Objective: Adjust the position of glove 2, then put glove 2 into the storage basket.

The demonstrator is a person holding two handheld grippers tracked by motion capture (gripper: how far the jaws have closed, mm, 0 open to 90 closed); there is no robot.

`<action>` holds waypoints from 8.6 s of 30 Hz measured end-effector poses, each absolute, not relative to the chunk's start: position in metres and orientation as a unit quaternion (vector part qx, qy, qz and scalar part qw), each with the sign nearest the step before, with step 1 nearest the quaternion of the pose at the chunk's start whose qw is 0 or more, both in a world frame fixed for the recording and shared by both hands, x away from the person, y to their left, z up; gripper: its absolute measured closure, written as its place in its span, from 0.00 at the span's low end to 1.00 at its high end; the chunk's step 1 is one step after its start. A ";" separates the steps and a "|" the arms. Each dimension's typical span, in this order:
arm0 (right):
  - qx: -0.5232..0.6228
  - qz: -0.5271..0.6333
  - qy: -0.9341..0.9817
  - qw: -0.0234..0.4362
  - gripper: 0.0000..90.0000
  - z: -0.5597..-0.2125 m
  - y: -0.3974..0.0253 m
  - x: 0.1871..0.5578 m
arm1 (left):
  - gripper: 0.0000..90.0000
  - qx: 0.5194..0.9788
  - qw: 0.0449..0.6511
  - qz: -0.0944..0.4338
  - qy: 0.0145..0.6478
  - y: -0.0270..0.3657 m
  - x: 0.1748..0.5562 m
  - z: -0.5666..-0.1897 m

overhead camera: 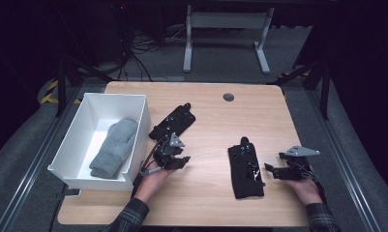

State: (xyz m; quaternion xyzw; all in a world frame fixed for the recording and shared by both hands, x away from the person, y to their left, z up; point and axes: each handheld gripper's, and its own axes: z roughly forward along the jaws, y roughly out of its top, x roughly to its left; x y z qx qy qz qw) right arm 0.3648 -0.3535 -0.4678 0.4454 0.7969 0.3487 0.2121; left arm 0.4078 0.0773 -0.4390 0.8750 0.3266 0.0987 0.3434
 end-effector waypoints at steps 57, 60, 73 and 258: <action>0.445 0.347 0.798 0.211 0.21 -0.468 -0.353 0.365 | 1.00 0.879 0.333 0.047 0.339 0.056 0.457 -0.454; 0.445 0.347 0.798 0.211 0.21 -0.468 -0.353 0.366 | 1.00 0.884 0.332 0.036 0.327 0.051 0.449 -0.454; 0.445 0.347 0.798 0.211 0.21 -0.468 -0.353 0.366 | 1.00 0.897 0.340 -0.006 0.282 0.019 0.421 -0.454; 0.335 0.404 0.842 0.125 0.64 -0.451 -0.275 0.365 | 1.00 0.864 0.410 -0.097 0.275 -0.009 0.390 -0.439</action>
